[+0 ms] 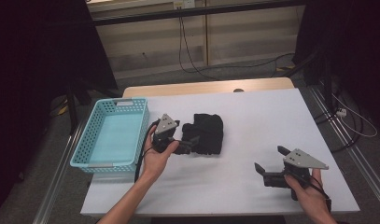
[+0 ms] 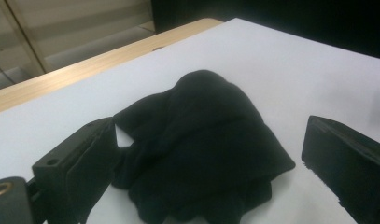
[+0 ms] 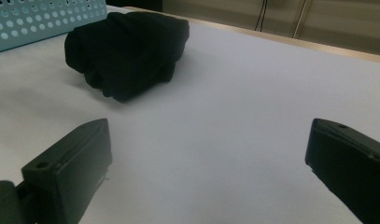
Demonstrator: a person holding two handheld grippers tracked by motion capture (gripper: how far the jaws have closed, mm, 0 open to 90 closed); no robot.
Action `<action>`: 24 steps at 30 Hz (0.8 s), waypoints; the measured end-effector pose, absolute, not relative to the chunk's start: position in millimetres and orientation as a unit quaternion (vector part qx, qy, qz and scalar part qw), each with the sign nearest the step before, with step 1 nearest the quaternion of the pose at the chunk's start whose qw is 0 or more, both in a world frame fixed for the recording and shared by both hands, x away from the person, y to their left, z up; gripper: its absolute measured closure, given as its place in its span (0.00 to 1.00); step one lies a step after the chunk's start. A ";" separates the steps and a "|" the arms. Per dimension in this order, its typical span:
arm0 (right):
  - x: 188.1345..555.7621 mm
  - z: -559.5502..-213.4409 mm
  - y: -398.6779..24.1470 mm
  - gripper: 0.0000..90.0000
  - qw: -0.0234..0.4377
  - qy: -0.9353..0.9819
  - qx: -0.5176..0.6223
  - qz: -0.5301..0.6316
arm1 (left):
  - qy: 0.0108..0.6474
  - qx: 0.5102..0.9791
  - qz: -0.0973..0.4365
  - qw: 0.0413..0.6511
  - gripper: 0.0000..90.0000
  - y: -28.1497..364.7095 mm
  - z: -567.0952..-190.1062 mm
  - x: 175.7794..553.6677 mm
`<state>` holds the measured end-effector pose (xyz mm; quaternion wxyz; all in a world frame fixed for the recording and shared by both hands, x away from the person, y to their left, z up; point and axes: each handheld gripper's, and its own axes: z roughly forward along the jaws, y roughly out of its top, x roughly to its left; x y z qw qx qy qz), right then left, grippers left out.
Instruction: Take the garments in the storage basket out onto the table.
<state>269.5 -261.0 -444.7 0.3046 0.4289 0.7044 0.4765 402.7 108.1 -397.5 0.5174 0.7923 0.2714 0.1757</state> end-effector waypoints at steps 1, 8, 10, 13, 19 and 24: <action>269.5 -444.7 -260.9 0.00 0.305 0.705 0.429 0.477 | 0.272 0.791 0.177 0.519 0.05 110.3 -397.0 400.8; 269.0 -444.5 -260.7 0.00 0.305 0.704 0.429 0.477 | 0.278 0.786 0.179 0.523 0.05 125.8 -393.3 392.1; 268.9 -444.5 -260.6 0.00 0.305 0.704 0.428 0.477 | 0.279 0.786 0.184 0.521 0.05 130.0 -392.5 389.0; 268.5 -444.4 -260.7 0.00 0.306 0.704 0.428 0.477 | 0.280 0.784 0.188 0.521 0.05 136.3 -393.3 383.8; 268.0 -444.3 -261.0 0.00 0.306 0.703 0.429 0.477 | 0.288 0.782 0.200 0.515 0.05 149.9 -399.7 373.7; 268.5 -444.5 -260.6 0.00 0.306 0.704 0.429 0.476 | 0.288 0.785 0.204 0.510 0.05 160.9 -405.7 361.8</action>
